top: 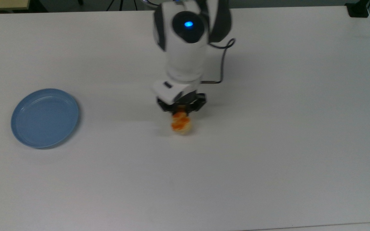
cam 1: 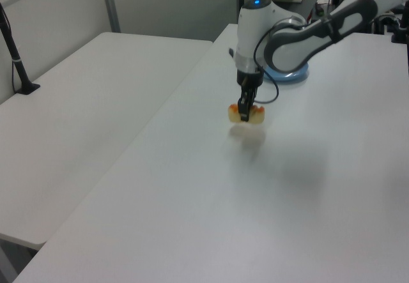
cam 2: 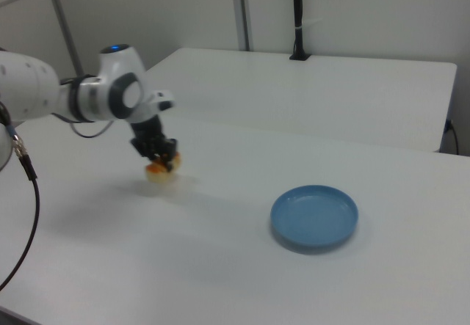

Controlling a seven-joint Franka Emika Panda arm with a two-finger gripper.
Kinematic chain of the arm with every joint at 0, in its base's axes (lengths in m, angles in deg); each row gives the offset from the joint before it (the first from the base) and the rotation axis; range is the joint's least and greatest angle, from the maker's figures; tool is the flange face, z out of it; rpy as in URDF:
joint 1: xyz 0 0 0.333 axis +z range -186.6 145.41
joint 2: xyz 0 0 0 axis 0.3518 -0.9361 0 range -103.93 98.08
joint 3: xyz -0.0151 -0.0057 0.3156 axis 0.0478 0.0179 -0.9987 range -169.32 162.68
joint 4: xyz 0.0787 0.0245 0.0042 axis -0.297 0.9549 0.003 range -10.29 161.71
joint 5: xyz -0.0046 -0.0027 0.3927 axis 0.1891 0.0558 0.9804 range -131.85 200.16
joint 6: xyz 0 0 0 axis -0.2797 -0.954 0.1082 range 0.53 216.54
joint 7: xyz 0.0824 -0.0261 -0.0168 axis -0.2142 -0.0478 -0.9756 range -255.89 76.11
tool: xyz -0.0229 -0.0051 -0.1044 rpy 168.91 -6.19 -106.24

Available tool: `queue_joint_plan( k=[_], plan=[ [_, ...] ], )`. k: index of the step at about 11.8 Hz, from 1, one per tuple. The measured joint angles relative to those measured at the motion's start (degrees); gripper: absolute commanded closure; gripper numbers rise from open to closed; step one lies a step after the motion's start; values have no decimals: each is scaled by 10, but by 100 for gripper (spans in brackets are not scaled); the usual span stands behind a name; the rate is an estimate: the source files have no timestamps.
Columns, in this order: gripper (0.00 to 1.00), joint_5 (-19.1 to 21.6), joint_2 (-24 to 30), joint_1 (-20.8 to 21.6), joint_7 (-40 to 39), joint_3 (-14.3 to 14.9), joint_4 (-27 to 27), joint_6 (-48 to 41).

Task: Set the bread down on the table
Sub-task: 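Carry the bread roll away from the plate and lower it onto the table, then open the gripper to release the bread and raise it away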

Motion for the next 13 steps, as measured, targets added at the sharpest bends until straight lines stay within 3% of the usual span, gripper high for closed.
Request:
queue_joint_plan(
  k=[3, 4, 8, 11, 13],
  plan=[
    [44, -20, 6, 87, 81, 0, 12, 0],
    [2, -29, 3, 106, 100, 0, 18, 0],
    [0, -46, -8, 115, 111, 4, 14, 1],
    [0, -46, 50, 102, 110, 14, -33, -66],
    [0, -44, 116, 52, 50, 17, -52, -145]
  ],
)
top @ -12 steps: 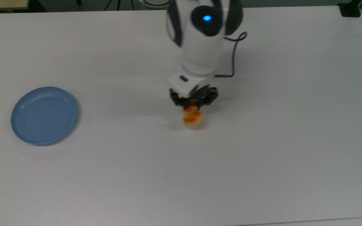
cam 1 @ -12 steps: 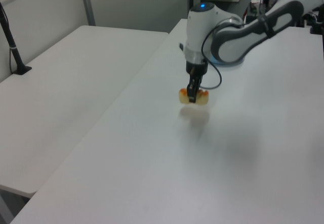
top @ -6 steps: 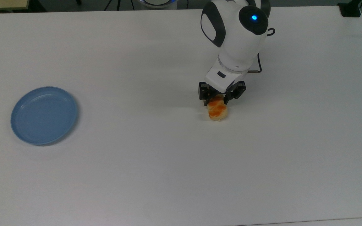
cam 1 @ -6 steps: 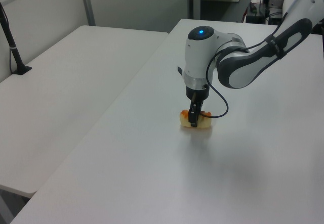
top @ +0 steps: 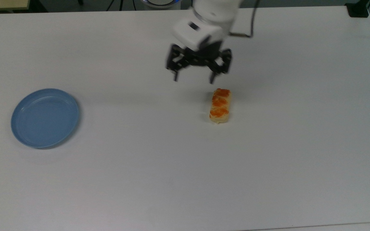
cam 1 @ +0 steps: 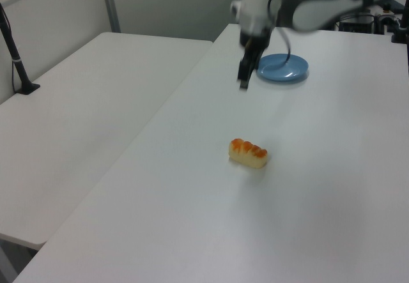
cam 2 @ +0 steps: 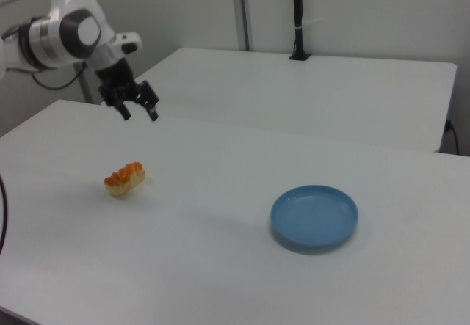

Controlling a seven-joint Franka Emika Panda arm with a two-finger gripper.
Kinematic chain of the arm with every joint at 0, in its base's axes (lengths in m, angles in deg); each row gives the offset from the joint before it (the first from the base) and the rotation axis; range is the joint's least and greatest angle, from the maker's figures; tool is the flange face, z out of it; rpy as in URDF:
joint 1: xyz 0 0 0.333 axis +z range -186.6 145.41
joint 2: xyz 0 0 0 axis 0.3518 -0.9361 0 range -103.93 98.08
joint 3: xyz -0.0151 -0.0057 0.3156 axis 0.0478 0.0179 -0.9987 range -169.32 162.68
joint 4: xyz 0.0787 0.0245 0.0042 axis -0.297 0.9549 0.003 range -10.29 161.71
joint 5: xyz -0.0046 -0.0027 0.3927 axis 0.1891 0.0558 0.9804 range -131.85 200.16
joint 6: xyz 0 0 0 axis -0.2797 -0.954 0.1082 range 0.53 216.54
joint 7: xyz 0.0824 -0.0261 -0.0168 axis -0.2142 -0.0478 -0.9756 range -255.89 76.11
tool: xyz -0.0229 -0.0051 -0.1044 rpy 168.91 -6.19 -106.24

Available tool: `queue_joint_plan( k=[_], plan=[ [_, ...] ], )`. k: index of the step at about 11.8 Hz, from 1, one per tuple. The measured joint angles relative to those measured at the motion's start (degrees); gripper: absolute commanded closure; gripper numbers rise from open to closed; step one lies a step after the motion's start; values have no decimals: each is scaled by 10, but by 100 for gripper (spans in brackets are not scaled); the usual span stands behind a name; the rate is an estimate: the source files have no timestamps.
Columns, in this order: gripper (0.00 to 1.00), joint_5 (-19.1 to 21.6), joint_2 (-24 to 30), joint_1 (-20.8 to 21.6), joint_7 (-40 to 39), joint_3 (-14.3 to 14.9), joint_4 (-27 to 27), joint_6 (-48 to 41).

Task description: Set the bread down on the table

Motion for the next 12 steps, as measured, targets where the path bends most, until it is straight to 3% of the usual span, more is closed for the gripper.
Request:
queue_joint_plan(
  k=[4, 7, 12],
  plan=[
    [0, 74, 98, -111, -157, 3, 3, -152],
    [0, 78, 134, -121, -172, 2, 11, -200],
    [0, 78, 134, -122, -172, 6, 17, -200]
  ],
)
